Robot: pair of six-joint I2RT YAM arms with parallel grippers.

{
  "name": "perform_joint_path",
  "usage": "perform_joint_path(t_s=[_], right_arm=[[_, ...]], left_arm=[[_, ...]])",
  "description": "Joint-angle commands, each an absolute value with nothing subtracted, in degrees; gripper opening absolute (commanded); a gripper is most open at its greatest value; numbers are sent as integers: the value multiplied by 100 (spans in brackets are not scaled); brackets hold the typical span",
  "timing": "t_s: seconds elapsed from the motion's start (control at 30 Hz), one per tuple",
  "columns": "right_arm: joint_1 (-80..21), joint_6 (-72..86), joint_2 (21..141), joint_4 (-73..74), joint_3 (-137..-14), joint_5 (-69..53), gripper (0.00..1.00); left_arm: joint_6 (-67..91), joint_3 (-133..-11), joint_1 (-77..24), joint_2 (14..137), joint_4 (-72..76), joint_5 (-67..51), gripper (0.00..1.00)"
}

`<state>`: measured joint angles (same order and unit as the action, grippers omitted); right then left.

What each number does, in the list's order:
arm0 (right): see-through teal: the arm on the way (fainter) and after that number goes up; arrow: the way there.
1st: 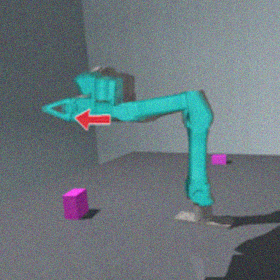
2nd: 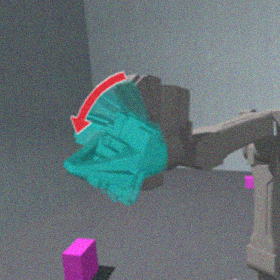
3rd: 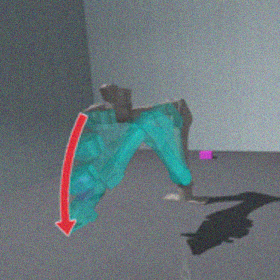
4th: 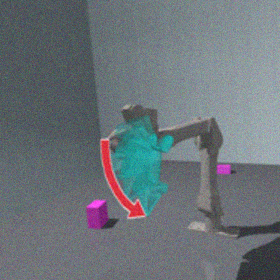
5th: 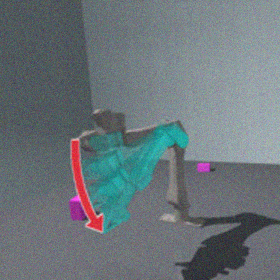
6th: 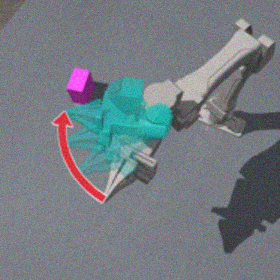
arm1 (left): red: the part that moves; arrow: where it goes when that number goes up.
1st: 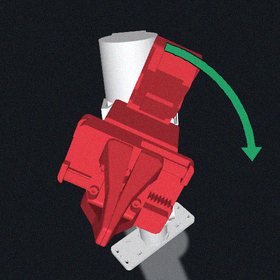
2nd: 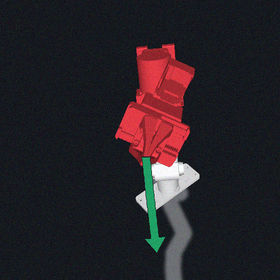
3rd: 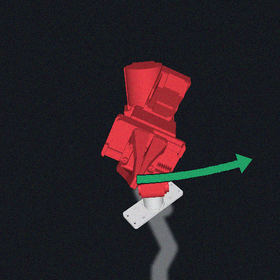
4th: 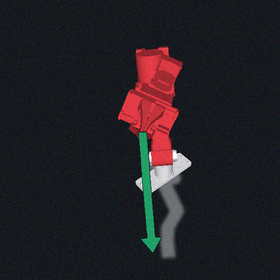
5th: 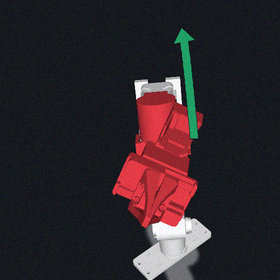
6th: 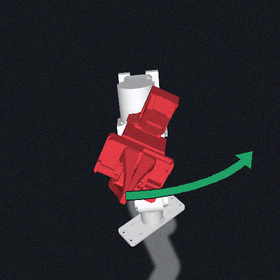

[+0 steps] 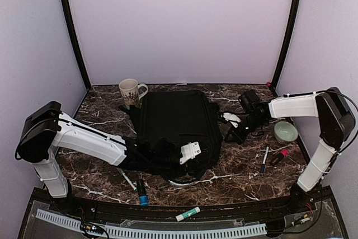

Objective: Pack the student bag
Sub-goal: Zip the student bag at the center of the board.

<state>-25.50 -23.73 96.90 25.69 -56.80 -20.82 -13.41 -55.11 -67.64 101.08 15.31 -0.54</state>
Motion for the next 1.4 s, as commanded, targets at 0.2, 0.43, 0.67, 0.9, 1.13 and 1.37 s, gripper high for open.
perform_joint_path(t_s=[0.2, 0.43, 0.67, 0.9, 1.13, 1.37], right_arm=[[-2338, -2044, 10834, 2687, -7367, -586, 23], [-2325, -2128, 9885, 2731, -6722, -426, 38], [-2286, -2370, 8623, 2956, -6017, -1027, 42], [-2314, -2623, 8124, 3340, -6114, -2443, 44], [-2656, -2822, 8359, 3783, -6653, -2764, 46], [-3409, -2919, 8765, 3887, -7210, -2423, 46]], left_arm=[[-1468, -5438, -6793, 9851, 1050, 26, 0], [-1314, -5808, -6794, 9911, 780, 223, 25], [-1190, -5787, -6794, 9059, 562, 320, 54], [-1135, -5402, -6698, 8184, 628, 1544, 78], [227, -5225, -5748, 7668, -8, 1718, 82], [1532, -4667, -4746, 7287, -345, 1564, 86]])
